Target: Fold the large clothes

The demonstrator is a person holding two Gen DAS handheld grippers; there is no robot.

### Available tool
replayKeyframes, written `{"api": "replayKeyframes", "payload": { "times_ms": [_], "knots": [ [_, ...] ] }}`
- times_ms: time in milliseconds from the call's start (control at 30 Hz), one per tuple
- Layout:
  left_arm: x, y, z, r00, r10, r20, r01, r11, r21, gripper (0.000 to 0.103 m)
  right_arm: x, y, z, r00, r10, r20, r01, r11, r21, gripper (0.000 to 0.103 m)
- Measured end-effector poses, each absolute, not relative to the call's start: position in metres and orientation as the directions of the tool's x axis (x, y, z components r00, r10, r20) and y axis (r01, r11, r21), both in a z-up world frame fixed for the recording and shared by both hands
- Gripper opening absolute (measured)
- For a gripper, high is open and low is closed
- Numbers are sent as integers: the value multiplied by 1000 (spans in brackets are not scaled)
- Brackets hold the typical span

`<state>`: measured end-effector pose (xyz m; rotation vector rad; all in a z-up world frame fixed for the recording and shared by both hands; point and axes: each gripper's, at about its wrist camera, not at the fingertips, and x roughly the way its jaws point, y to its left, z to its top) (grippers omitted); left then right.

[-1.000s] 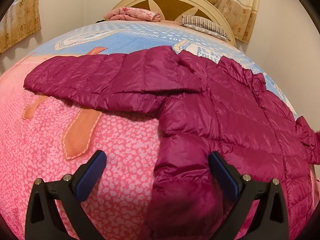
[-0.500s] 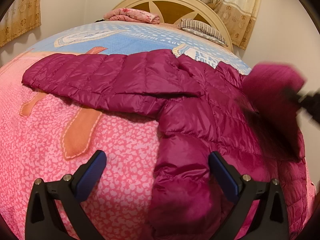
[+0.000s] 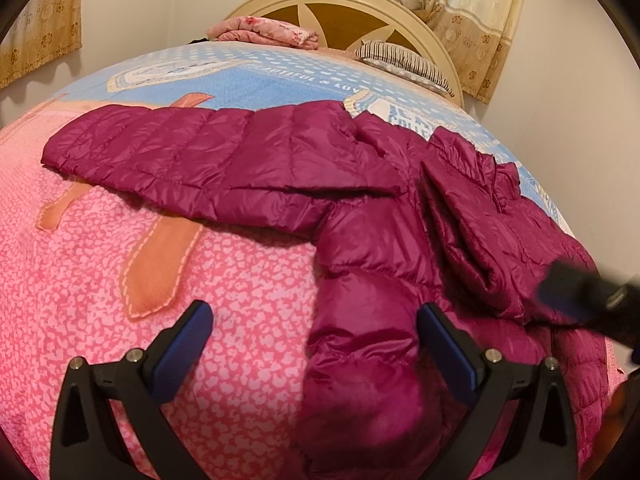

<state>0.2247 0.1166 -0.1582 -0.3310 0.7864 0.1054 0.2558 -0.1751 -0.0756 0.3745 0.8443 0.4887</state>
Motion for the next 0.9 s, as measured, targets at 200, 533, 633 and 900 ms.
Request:
{"api": "replayKeyframes", "payload": {
  "times_ms": [200,533,633,900],
  "knots": [
    [225,116,-158,701,-24,-712,-217,945,-245,103,271,-180,-68,637,427,-642,-159,888,432,12],
    [226,115,-158,696,-22,-717,-218,946,-240,103,290,-141,-114,549,410,-729,-174,909,380,12],
    [227,115,-158,695,-21,-719,-218,946,-238,103,282,-161,-89,564,454,-689,-181,883,433,12],
    [234,86,-132,673,35,-739,-166,981,-104,103,265,-301,-33,764,55,-643,123,966,228,12]
  ]
}}
